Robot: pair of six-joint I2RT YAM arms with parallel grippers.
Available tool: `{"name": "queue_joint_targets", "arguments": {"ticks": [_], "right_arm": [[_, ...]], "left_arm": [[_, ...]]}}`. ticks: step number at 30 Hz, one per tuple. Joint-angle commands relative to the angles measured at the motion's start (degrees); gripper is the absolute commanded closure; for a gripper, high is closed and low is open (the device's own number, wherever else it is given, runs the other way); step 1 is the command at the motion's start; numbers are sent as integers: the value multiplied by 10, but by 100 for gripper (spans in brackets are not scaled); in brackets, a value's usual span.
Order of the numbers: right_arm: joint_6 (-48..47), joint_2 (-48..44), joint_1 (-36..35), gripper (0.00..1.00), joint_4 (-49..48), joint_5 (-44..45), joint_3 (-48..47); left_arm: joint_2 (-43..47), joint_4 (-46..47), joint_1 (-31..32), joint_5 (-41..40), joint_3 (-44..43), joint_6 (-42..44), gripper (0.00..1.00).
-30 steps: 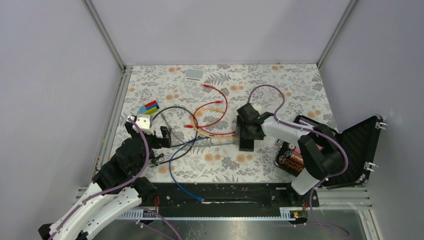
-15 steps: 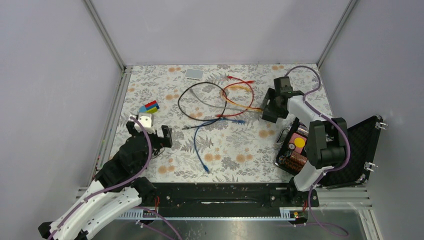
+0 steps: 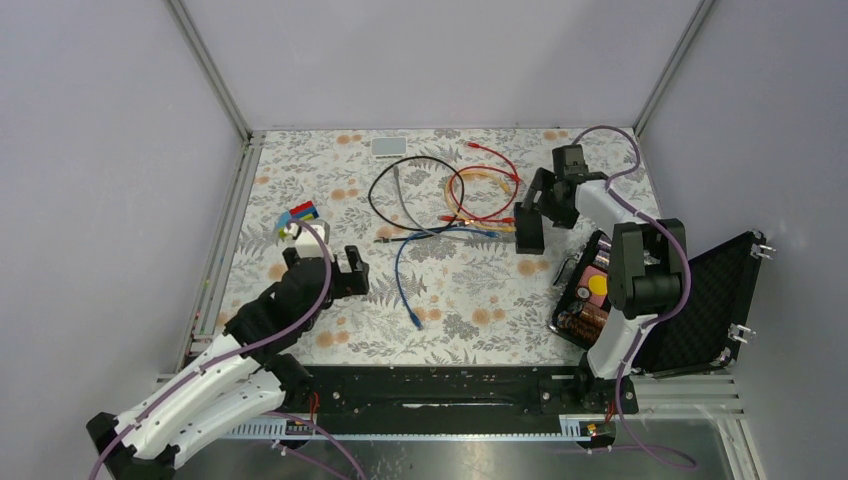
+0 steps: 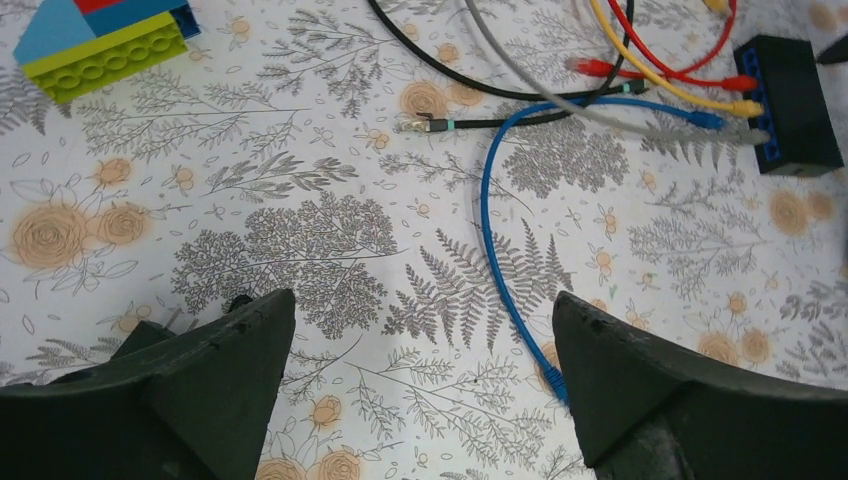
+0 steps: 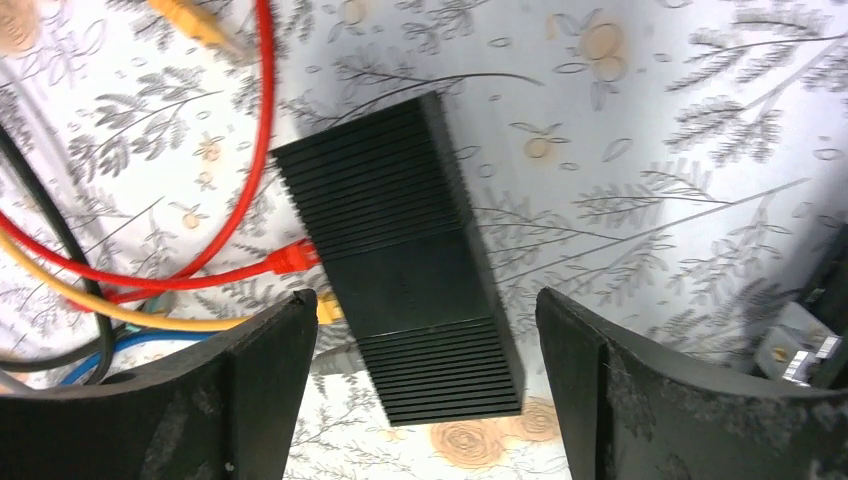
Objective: Insert the plug into the switch port
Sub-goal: Place the switch port at the center of the board, then pick up the connector from the center of the board.
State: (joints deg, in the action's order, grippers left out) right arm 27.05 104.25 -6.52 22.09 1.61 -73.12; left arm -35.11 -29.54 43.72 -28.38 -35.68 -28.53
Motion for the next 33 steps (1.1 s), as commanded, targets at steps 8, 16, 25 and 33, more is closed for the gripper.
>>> {"name": "queue_joint_targets", "arguments": {"ticks": [8,16,25,33], "right_arm": [[-45,-61,19,11,-12,-57,18],[-34,-125,-10,1,-44,-90,34],[38,-277,-69,1,-355,-200,249],[23,-193,-47,0,-310,-321,217]], "left_arm": [[-128,32,-66,29,-117,-10,7],[-282,57,-213,211,-200,14,24],[-503,268,-292,281,-214,-67,33],[-683,311,-287,301,-293,-97,38]]}}
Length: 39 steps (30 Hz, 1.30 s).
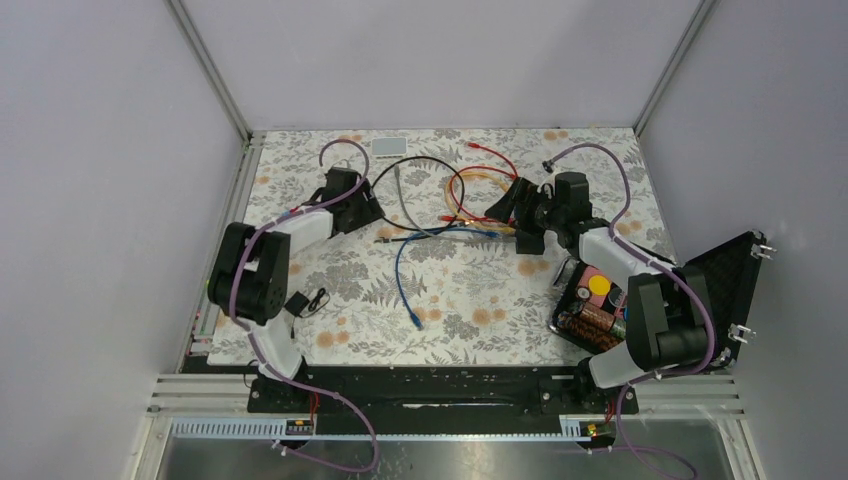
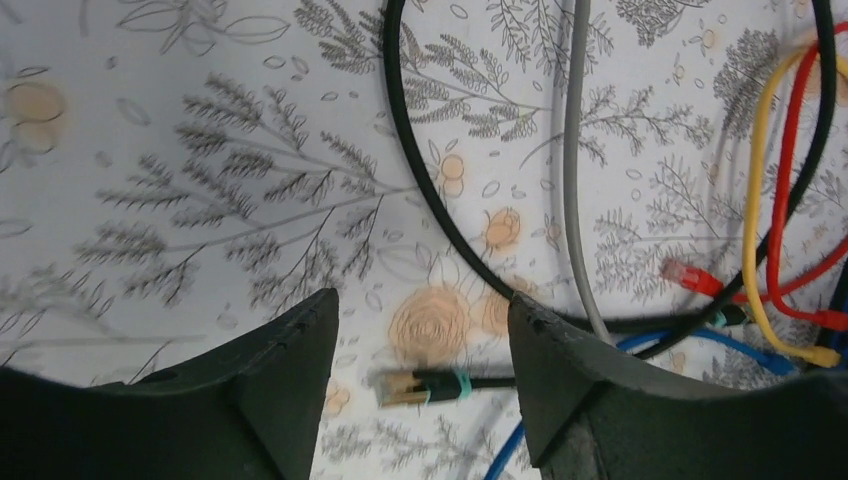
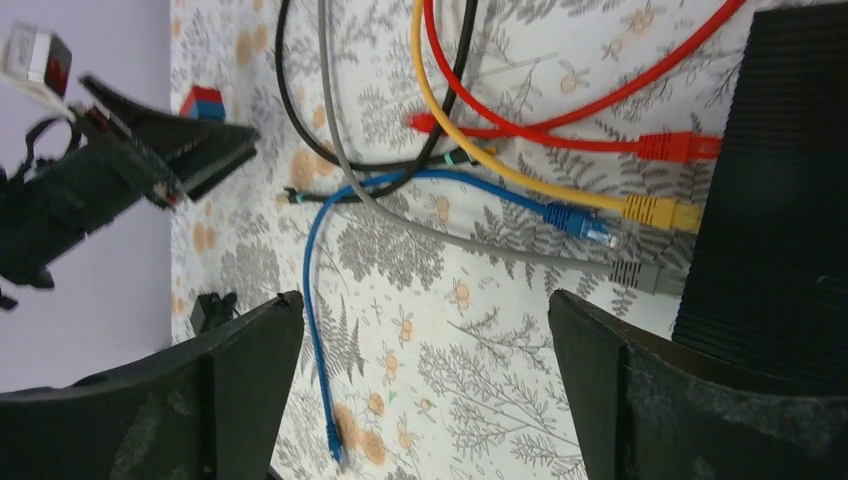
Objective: Insert the plug into the switch port
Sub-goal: Pick up the connector from the center of the board.
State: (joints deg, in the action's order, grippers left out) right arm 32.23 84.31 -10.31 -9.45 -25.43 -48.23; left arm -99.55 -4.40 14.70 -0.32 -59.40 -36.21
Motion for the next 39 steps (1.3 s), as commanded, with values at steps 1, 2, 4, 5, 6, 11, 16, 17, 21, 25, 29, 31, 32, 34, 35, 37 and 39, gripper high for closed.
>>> {"name": "queue_joint_targets", "arguments": {"ticks": [1,2,4,5,6,11,16,17,21,25,29,31,32,34,35,37,39], "right_arm": [[-36,-3,-10,1,11,-32,-26],[-44,-11,-12,1,14,-15,-19],[-53,-27,-13,3,23,4,-12],[-56,-32,-13,5,30,12,-11],[-59,-36,-13,7,36,16,-11],[-87,-57,-16,12,71,52,-17],[-93,-73,-19,13,91,61,-23],[-92,-78,-21,14,91,62,-22],[-97,-91,-35,14,117,58,-22],[-89,-118,-55,15,128,86,-2],[-74,-149,-67,16,106,88,30],[-73,-156,-73,17,110,89,34],[-73,-160,-76,17,112,90,35],[-70,-167,-80,17,113,92,38],[-69,-171,-81,17,112,93,41],[-68,-179,-84,17,113,98,45],[-67,-187,-87,18,115,106,52]], "left_arm": [[-55,54,4,12,-67,-24,39],[-69,50,4,6,-76,-31,41],[-93,48,7,-10,-90,-46,43],[-105,45,11,-16,-95,-53,44],[-115,35,14,-21,-101,-60,45],[-136,10,33,-48,-96,-102,53],[-112,21,62,-92,-39,-126,63],[-109,15,71,-102,-36,-129,73],[-103,2,75,-82,-25,-134,100],[-41,32,85,-92,32,-131,100],[38,31,90,-130,81,-120,100],[80,38,91,-145,105,-108,100],[95,37,91,-157,111,-99,100],[122,24,91,-185,113,-81,100],[131,20,91,-196,114,-70,100],[148,14,91,-213,116,-51,100],[166,8,91,-227,119,-42,100]]}}
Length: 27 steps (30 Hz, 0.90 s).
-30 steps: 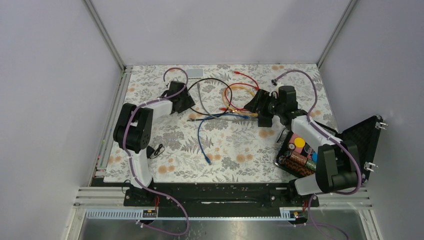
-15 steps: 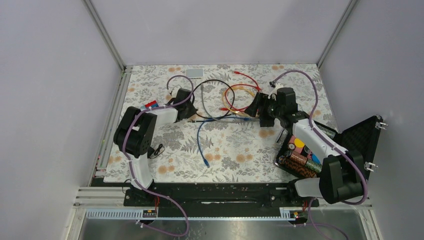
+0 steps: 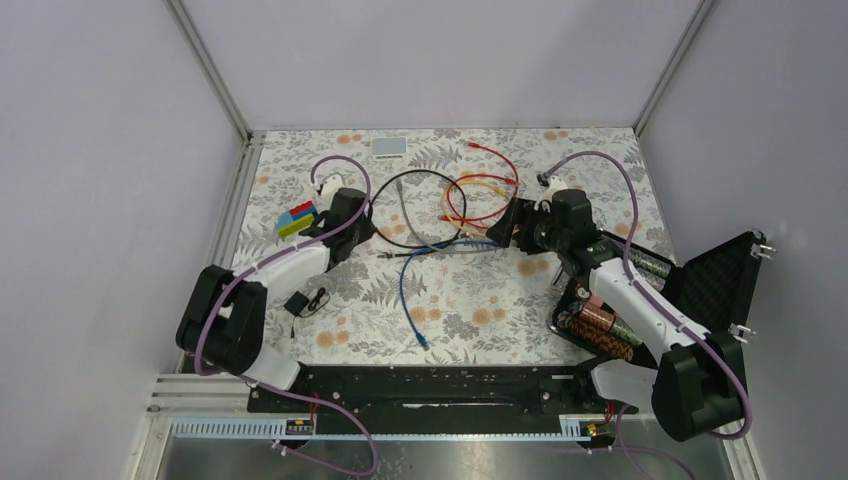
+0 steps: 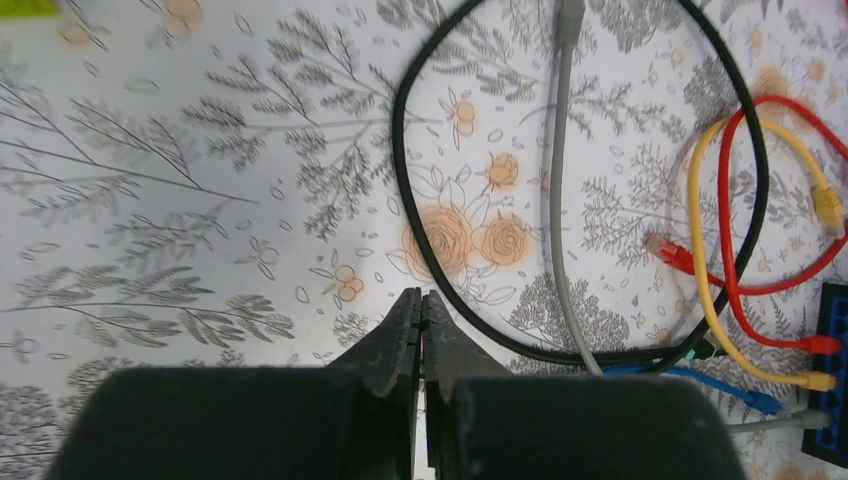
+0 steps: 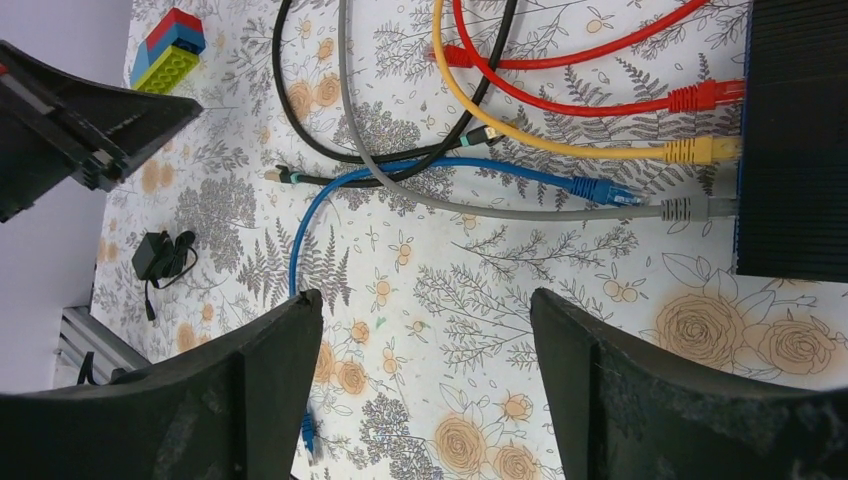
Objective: Insert the plug into the switch port
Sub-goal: Pick up the connector from the center of the board.
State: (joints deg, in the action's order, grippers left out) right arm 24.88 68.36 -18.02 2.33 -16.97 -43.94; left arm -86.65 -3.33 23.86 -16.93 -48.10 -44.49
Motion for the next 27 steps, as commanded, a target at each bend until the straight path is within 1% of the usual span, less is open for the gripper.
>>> {"name": "queue_joint_targets", "arguments": {"ticks": [1,3,4,5,6,7,9,11,12,15,17,18,19,25,27], "right_arm": [[7,-30,-10,17,-5,26,13],[3,-30,-11,16,-11,34,20],[4,-27,-11,8,-7,50,21],[8,-22,-11,2,1,66,19],[10,-13,-11,1,13,79,14],[1,-3,-11,1,34,86,4],[-32,24,-11,0,66,95,-23],[-68,56,-11,0,104,128,-58],[-87,69,-10,1,118,143,-75],[-137,119,-3,1,161,174,-136],[-153,148,7,5,179,177,-163],[-160,158,13,8,181,164,-170],[-164,167,17,11,181,141,-175],[-159,219,27,32,186,97,-206],[-153,235,28,36,180,69,-214]], "left_arm": [[45,-1,0,-64,12,44,100],[59,19,1,-40,21,64,100],[60,39,4,-5,28,90,100],[59,57,10,29,31,110,92],[55,61,19,43,27,123,81],[50,58,31,54,19,138,76],[35,43,60,67,-4,173,71],[16,24,90,73,-35,203,65],[5,16,101,85,-51,212,60],[-28,29,115,126,-76,208,53],[-51,42,118,145,-88,200,52],[-64,50,118,154,-93,198,51],[-77,54,119,163,-99,195,51],[-162,55,126,219,-136,183,52],[-176,53,132,220,-135,178,53]]}}
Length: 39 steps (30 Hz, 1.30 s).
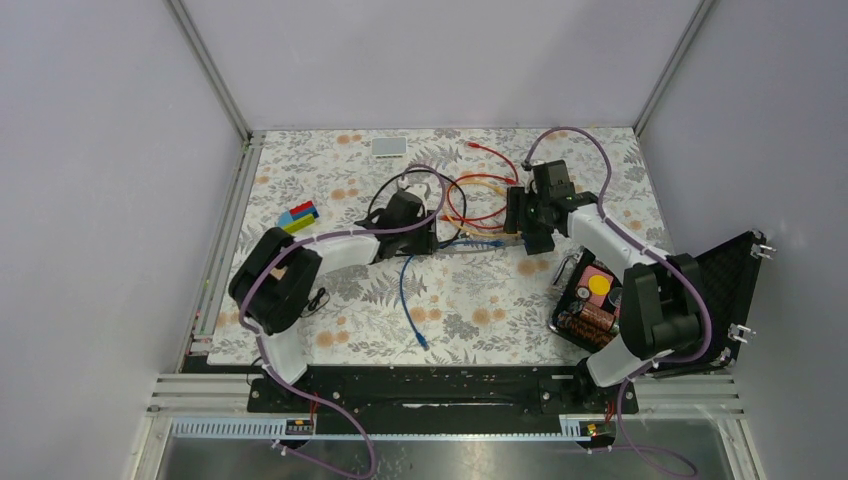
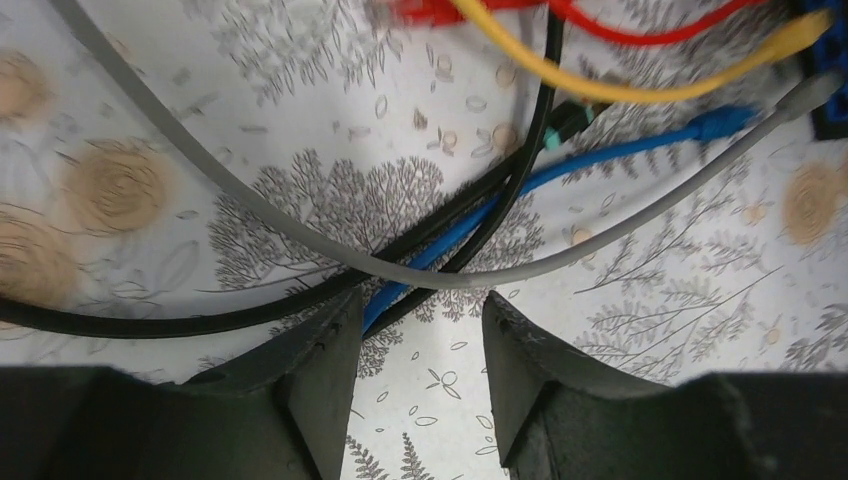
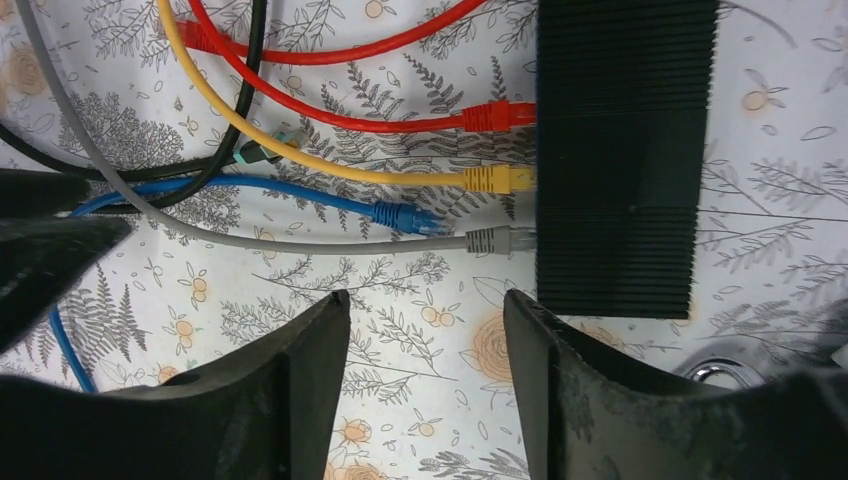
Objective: Insert the plug into the switch port
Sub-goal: Pick up the connector from the center of the board.
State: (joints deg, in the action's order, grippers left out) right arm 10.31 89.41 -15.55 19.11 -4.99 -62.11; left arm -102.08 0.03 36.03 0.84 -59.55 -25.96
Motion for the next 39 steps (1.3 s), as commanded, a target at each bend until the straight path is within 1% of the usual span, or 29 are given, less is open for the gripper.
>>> {"name": "queue_joint_targets", "arguments": {"ticks": [1,3,8,13,15,17,18,22,24,27,33,35,39], "right_arm": [[1,33,3,37,9,-60,-37],[29,51,3,41,9,-60,-46],[68,65,3,46,-25,-118,-33],[78,49,3,48,-33,-128,0],[82,38,2,48,-39,-146,13],[85,21,0,49,-43,-154,26],[87,12,0,49,-44,-156,33],[98,-27,-1,49,-59,-165,60],[102,-38,0,49,-64,-172,68],[110,-48,-1,49,-71,-183,78],[112,-74,-2,50,-76,-185,93],[111,-81,-1,50,-76,-184,98],[110,-90,-1,49,-74,-181,103]], "left_arm": [[-25,17,13,39,-18,-10,53],[-24,13,17,28,-7,-17,54],[0,1,24,10,33,-37,57],[83,44,37,-2,117,-47,58],[110,46,41,-4,133,-46,58],[139,35,43,-6,142,-44,58],[155,25,43,-25,145,-43,57],[203,-21,46,-76,151,-15,50],[202,-42,49,-98,148,-5,49],[182,-55,54,-101,145,-2,51],[129,-44,67,-90,143,-1,60],[118,-44,76,-88,142,-2,64],[107,-54,90,-107,142,-3,78]]}}
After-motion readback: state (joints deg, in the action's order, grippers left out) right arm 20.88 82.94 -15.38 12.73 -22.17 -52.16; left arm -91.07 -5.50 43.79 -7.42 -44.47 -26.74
